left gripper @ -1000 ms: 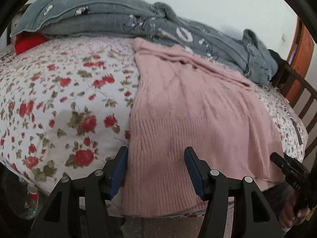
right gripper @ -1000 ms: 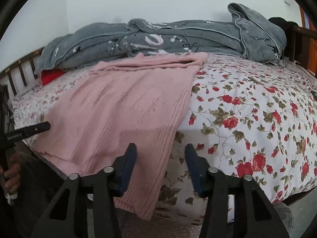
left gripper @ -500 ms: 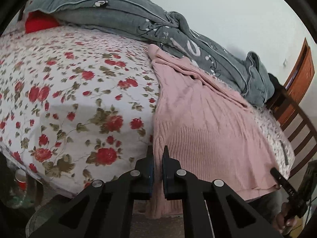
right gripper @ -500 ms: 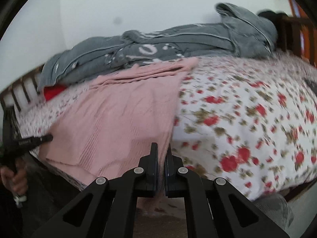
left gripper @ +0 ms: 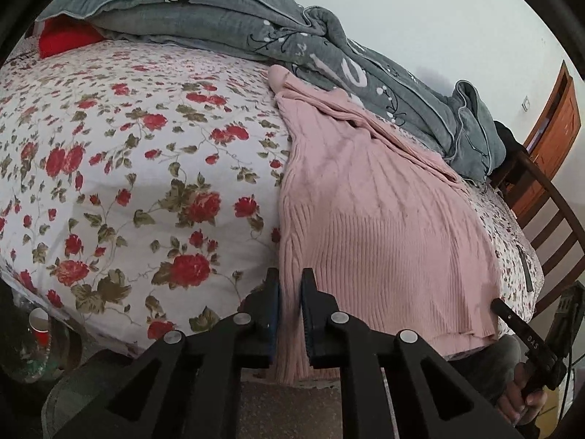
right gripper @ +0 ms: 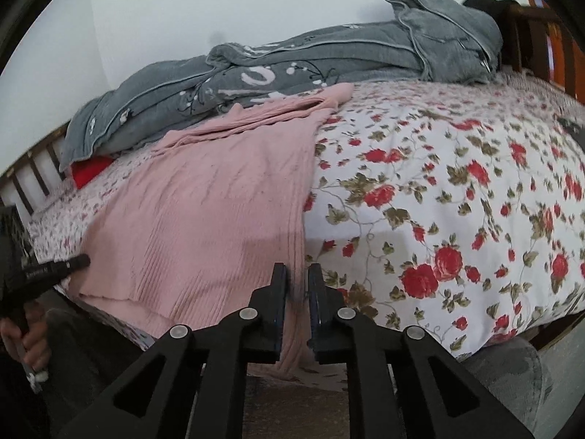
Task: Fold small clothes
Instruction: 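Grasp the sweater hem with both grippers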
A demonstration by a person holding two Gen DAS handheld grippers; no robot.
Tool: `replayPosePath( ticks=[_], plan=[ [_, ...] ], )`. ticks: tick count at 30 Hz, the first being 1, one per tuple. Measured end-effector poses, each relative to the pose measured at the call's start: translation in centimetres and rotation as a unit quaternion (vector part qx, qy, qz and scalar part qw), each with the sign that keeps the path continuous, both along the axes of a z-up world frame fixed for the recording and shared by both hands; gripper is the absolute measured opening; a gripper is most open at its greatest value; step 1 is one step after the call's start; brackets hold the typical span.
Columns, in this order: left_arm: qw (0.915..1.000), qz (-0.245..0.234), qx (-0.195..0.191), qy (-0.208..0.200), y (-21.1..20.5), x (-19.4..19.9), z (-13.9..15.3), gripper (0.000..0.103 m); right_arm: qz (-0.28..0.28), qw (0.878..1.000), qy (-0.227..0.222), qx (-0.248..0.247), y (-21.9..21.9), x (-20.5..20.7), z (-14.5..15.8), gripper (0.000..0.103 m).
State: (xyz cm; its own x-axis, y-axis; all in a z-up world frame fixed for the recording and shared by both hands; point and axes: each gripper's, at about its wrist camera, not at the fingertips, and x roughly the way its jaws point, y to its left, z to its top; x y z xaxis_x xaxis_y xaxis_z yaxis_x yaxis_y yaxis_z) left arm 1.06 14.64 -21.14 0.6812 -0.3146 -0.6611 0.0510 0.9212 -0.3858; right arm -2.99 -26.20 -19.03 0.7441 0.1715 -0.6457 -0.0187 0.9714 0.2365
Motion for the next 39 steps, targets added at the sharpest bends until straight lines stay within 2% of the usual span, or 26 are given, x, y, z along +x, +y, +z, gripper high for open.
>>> replayPosePath(
  ticks=[2, 6, 15, 20, 22, 26, 30, 31, 33, 34, 37, 39],
  plan=[
    [1.0, -0.002, -0.003, 0.0, 0.1, -0.2, 0.0, 0.012, -0.005, 1.0, 0.001, 0.006, -0.2, 0.0, -0.1, 0.021],
    [0.9999, -0.006, -0.009, 0.0, 0.1, -0.6, -0.2, 0.012, -0.006, 1.0, -0.001, 0.006, 0.0, -0.1, -0.1, 0.022],
    [0.9999, -0.011, 0.007, 0.007, -0.6, -0.5, -0.4, 0.014, 0.009, 0.999, -0.011, -0.052, 2.2, -0.3, -0.2, 0.022],
    [0.9998, -0.016, -0.008, 0.007, -0.3, -0.9, -0.4, 0.02, 0.019, 0.999, 0.003, -0.039, 1.9, -0.2, -0.3, 0.022],
    [0.9997, -0.017, -0.016, 0.008, -0.1, -1.1, -0.5, 0.02, 0.027, 0.999, 0.016, -0.023, 1.7, 0.1, -0.5, 0.022],
    [0.9995, -0.015, -0.027, 0.011, 0.1, -1.1, -0.6, 0.02, 0.037, 0.999, 0.018, -0.008, 1.6, 0.2, -0.6, 0.03],
    [0.9996, -0.007, -0.025, 0.012, 0.0, -1.1, -0.6, 0.018, 0.039, 0.999, 0.017, -0.013, 1.8, 0.1, -0.6, 0.03],
    [0.9996, -0.007, -0.022, 0.013, -0.1, -1.2, -0.6, 0.014, 0.039, 0.999, 0.016, -0.015, 1.9, 0.1, -0.6, 0.027],
    [0.9997, -0.008, -0.018, 0.012, -0.3, -1.3, -0.6, 0.01, 0.035, 0.999, 0.017, -0.022, 1.9, 0.1, -0.6, 0.01],
    [0.9998, -0.007, -0.015, 0.008, -0.4, -1.5, -0.4, 0.009, 0.035, 0.999, 0.019, -0.021, 1.9, 0.0, -0.7, 0.007],
    [0.9998, -0.004, -0.019, -0.001, -0.4, -1.8, 0.0, 0.007, 0.034, 0.999, 0.014, -0.011, 1.5, -0.4, -0.6, 0.006],
    [0.9992, 0.006, -0.04, 0.003, 0.2, -1.9, 0.3, 0.007, 0.036, 0.999, 0.013, -0.001, 1.1, -0.8, -0.1, 0.006]
  ],
)
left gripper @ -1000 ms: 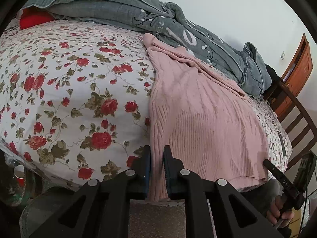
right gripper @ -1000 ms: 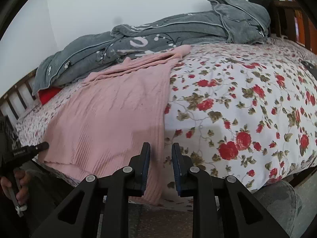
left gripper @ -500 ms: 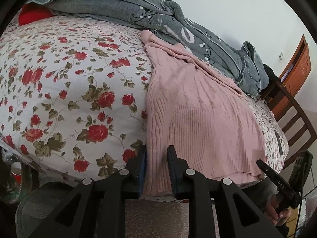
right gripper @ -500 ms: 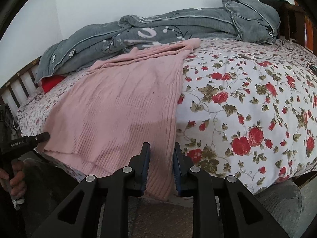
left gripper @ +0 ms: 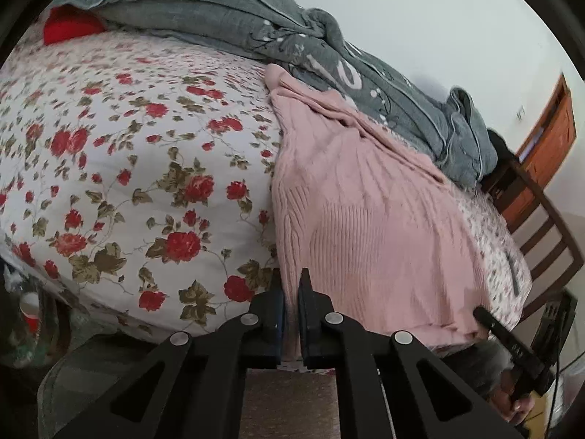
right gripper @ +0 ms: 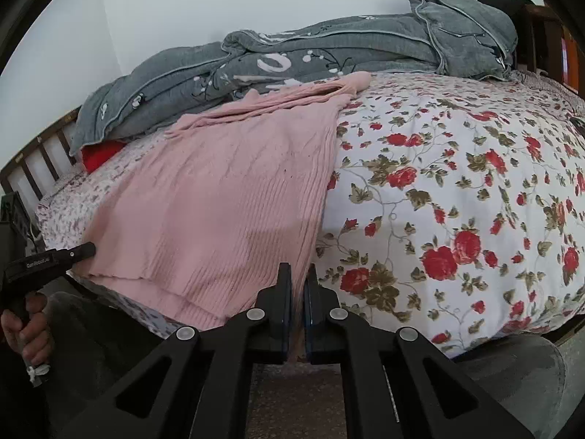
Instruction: Fold small clothes
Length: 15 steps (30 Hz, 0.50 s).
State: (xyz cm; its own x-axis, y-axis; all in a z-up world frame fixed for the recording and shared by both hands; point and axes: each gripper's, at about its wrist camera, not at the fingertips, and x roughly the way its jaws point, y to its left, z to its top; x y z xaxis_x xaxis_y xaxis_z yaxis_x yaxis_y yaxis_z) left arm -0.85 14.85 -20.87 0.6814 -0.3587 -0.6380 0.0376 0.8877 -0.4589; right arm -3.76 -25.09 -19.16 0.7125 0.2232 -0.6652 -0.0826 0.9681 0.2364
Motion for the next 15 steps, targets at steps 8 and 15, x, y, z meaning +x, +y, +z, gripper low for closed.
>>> replayPosePath(
  ticks=[8, 15],
  plan=[
    [0.997, 0.004, -0.072, -0.026, 1.4, -0.6, 4.3, 0.007, -0.002, 0.996, -0.012, 0.089, -1.2, -0.2, 4.1, 0.005],
    [0.9909, 0.003, -0.126, -0.048, 2.2, 1.7, 10.0, 0.007, -0.001, 0.988, -0.04, 0.151, -1.9, 1.5, 10.1, 0.005]
  ],
)
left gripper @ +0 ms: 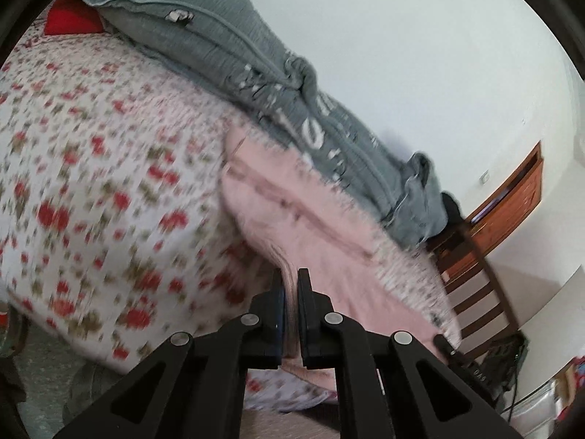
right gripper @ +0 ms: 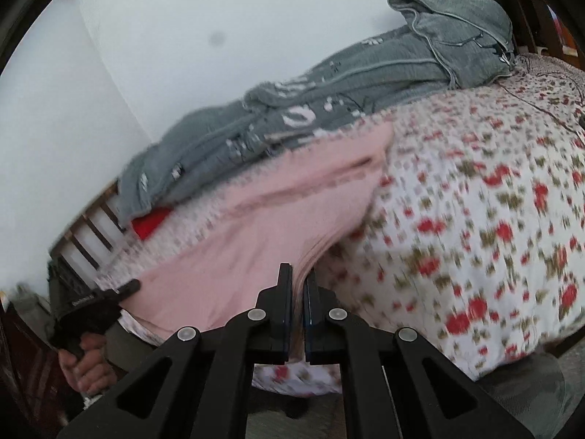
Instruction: Fold small clothes
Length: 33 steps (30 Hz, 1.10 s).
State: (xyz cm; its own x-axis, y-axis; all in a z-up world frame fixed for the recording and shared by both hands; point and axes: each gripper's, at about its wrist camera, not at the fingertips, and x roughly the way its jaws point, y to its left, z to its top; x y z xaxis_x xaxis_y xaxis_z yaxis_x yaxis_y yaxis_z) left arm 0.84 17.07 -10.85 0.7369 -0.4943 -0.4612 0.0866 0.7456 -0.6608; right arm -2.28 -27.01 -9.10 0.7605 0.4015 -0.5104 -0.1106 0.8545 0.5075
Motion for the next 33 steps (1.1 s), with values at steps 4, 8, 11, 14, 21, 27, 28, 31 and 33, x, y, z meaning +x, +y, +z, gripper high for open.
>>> replayPosePath(
  ticks=[4, 8, 11, 14, 21, 27, 28, 31, 33],
  plan=[
    [0.9999, 0.007, 0.005, -0.015, -0.3, 2.8, 3.3, 0.007, -0.006, 0.999, -0.011, 0.035, -1.1, 2.8, 2.8, 0.005],
    [0.9989, 0.013, 0.032, -0.03, -0.9, 6.6, 6.0, 0.007, -0.019, 0.998, -0.012, 0.05, -2.2, 6.8, 4.9, 0.005],
    [0.9979, 0.017, 0.05, -0.037, -1.3, 9.4, 7.1, 0.007, -0.027, 0.998, -0.014, 0.058, -2.9, 9.7, 5.6, 0.005],
    [0.9964, 0.026, 0.069, -0.041, -2.0, 12.9, 7.7, 0.007, -0.033, 0.997, -0.014, 0.062, -3.5, 13.6, 6.1, 0.005],
    [0.996, 0.038, 0.08, -0.015, -3.2, 22.8, 6.0, 0.007, -0.045, 0.997, 0.0, 0.057, -3.5, 22.3, 4.6, 0.005],
    [0.9941, 0.059, 0.086, 0.029, -4.1, 30.1, 2.3, 0.007, -0.055, 0.996, 0.045, 0.057, -4.5, 29.9, 1.4, 0.006],
    [0.9934, 0.059, 0.091, 0.039, -4.3, 31.4, 1.7, 0.008, -0.058, 0.996, 0.063, 0.04, -4.4, 31.6, 0.5, 0.007],
    [0.9888, 0.061, 0.122, 0.06, -4.8, 33.8, 0.7, 0.016, -0.064, 0.993, 0.1, -0.017, -3.8, 34.8, -1.4, 0.012],
    [0.9864, 0.06, 0.137, 0.07, -4.4, 34.9, 0.4, 0.033, -0.061, 0.992, 0.108, -0.037, -3.9, 35.8, -2.2, 0.016]
  ],
)
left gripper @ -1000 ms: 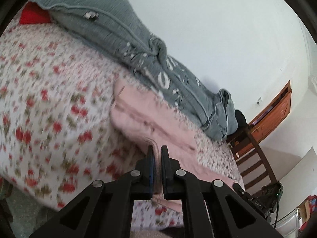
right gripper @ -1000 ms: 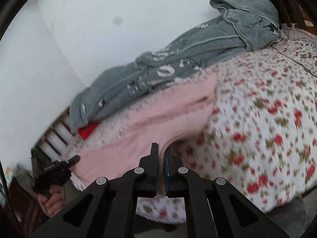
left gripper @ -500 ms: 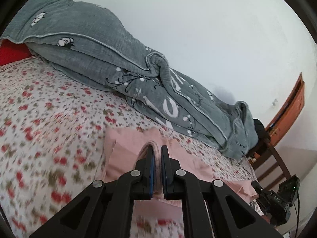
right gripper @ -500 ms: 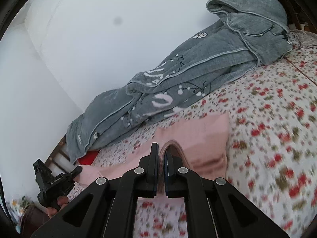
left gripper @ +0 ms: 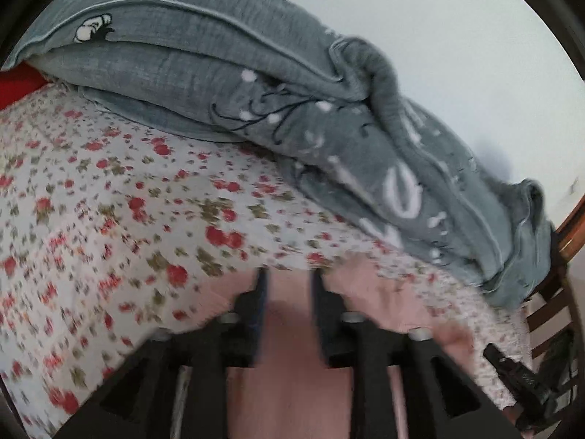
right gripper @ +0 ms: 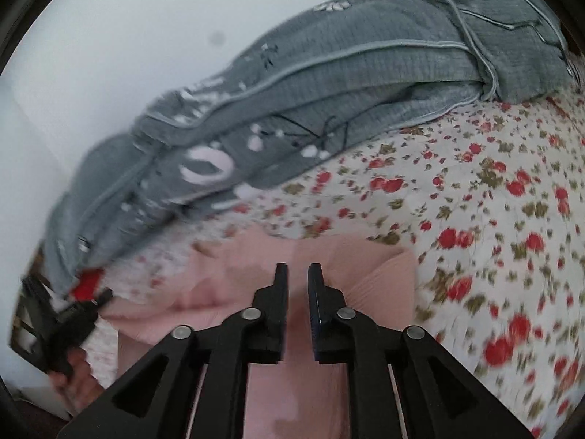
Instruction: Fold small clothes
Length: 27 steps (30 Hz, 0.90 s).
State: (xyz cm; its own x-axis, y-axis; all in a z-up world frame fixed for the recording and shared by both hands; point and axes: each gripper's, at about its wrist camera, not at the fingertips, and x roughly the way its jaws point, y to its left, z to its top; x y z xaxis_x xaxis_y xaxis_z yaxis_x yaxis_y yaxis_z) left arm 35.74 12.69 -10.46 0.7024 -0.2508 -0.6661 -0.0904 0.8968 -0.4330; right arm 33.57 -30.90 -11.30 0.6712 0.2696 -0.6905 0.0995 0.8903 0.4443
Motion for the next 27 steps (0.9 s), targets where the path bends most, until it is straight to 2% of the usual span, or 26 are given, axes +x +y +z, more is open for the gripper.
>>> replayPosePath(
  ticks=[2, 4, 9, 11, 14, 15, 16, 17, 18, 19, 20, 22, 24, 25, 27],
  plan=[
    [0.9998, -0.004, -0.013, -0.011, 0.7, 0.0, -0.1, 0.045, 0.009, 1.0, -0.001, -0.015, -0.1, 0.4, -0.4, 0.029],
    [0.9999, -0.009, -0.004, -0.011, 0.8, 0.2, -0.3, 0.048, 0.017, 0.999, -0.015, -0.039, 0.1, 0.2, -0.6, 0.036],
    [0.9974, -0.069, 0.017, 0.005, -0.9, 1.3, -1.8, 0.048, 0.047, 0.996, 0.009, -0.078, 1.1, 1.1, -2.6, 0.036],
    [0.9952, -0.087, 0.042, 0.015, -2.1, 1.9, -2.4, 0.048, 0.049, 0.995, 0.027, -0.085, 1.3, 1.6, -3.4, 0.036],
    [0.9919, -0.074, 0.095, 0.041, -3.3, 3.1, -3.8, 0.046, 0.047, 0.993, 0.046, -0.094, 1.3, 2.3, -4.4, 0.036],
    [0.9918, -0.062, 0.1, 0.048, -3.3, 3.3, -4.2, 0.043, 0.049, 0.993, 0.054, -0.096, 1.3, 2.6, -4.8, 0.036],
    [0.9924, -0.053, 0.098, 0.052, -3.1, 3.5, -4.6, 0.031, 0.052, 0.992, 0.057, -0.098, 1.4, 2.9, -5.0, 0.036],
    [0.9932, -0.05, 0.089, 0.056, -2.9, 3.7, -5.0, 0.018, 0.054, 0.992, 0.059, -0.099, 1.5, 3.1, -5.2, 0.036],
    [0.9938, -0.048, 0.082, 0.057, -2.6, 3.7, -5.3, 0.014, 0.056, 0.991, 0.06, -0.103, 1.7, 3.2, -5.2, 0.032],
    [0.9947, -0.045, 0.075, 0.054, -2.3, 3.7, -5.3, 0.012, 0.061, 0.99, 0.058, -0.11, 2.0, 3.2, -5.2, 0.011],
    [0.9961, -0.042, 0.062, 0.046, -1.8, 3.5, -5.1, 0.011, 0.066, 0.99, 0.054, -0.114, 2.3, 3.2, -5.1, 0.005],
    [0.9986, -0.035, 0.03, 0.027, -0.7, 2.8, -4.4, 0.01, 0.061, 0.99, 0.023, -0.125, 2.4, 2.4, -4.2, 0.005],
    [0.9996, -0.022, 0.004, 0.016, 0.2, 2.5, -4.0, 0.007, 0.048, 0.993, -0.019, -0.108, 1.6, 1.3, -2.9, 0.004],
    [0.9997, -0.015, 0.005, 0.018, 0.3, 2.5, -3.9, 0.007, 0.039, 0.994, -0.035, -0.1, 1.1, 0.7, -2.4, 0.004],
    [0.999, -0.012, 0.02, 0.037, -0.1, 3.0, -4.6, 0.007, 0.022, 0.993, -0.023, -0.112, 1.0, 0.9, -2.9, 0.004]
  ],
)
